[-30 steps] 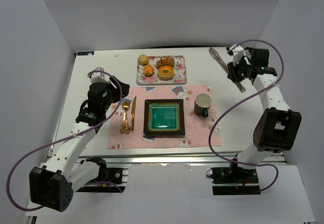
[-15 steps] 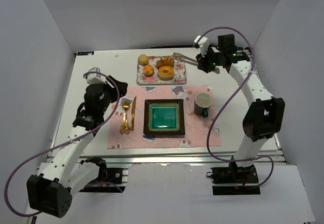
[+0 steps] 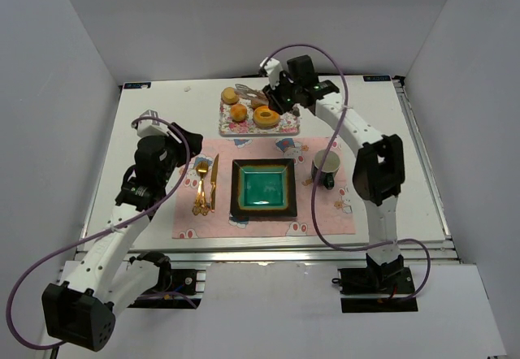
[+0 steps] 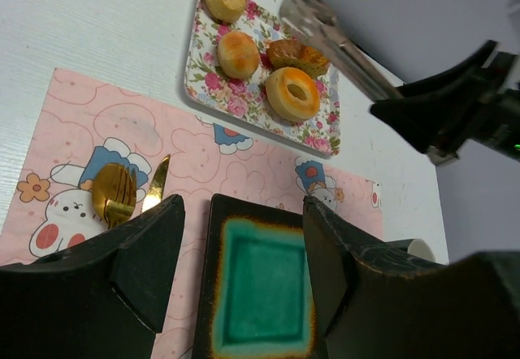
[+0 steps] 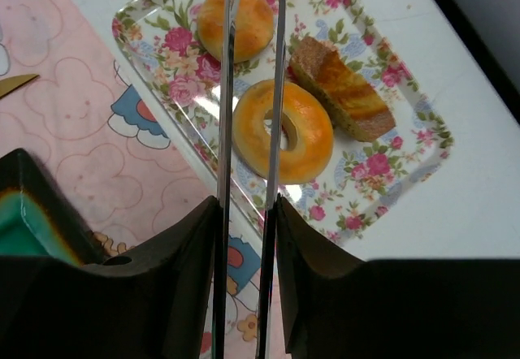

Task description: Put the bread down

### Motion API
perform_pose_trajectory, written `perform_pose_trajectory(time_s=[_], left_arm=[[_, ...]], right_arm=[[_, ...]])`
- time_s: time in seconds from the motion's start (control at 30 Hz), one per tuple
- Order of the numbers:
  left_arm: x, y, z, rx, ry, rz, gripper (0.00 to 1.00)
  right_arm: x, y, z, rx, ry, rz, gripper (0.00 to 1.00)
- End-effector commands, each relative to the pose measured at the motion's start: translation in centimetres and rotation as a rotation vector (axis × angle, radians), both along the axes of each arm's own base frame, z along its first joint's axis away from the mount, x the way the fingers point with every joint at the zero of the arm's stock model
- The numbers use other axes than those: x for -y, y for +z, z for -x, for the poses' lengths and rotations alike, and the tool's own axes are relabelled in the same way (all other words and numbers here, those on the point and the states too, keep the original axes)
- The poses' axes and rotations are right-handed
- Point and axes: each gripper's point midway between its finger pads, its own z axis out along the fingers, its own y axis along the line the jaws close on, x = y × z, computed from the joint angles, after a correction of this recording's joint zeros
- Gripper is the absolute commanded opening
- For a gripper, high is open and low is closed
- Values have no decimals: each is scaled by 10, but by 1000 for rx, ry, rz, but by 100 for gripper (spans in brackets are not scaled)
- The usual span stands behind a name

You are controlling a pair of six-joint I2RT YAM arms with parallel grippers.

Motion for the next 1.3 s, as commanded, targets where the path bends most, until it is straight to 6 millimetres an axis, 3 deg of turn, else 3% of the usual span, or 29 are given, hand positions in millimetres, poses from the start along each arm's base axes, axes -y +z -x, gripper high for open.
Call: perform_pose_trajectory(time_s=[0.0,0.23,0.77,1.27], left_arm=[[-7,11,3,24,39,27,70],[-11,6,5,23,78,61,70],[-15,-4,13,-8,87,49,70],[-17,-8,14,-10,97,54,70]], right_arm=[[-20,11,-25,60,-77,-40,39],[-37,6,-44,150,-70,-53,42],[-74,-29,-49,232,-27,-1,43],[-71,-47,-56,286,-36,73,43]])
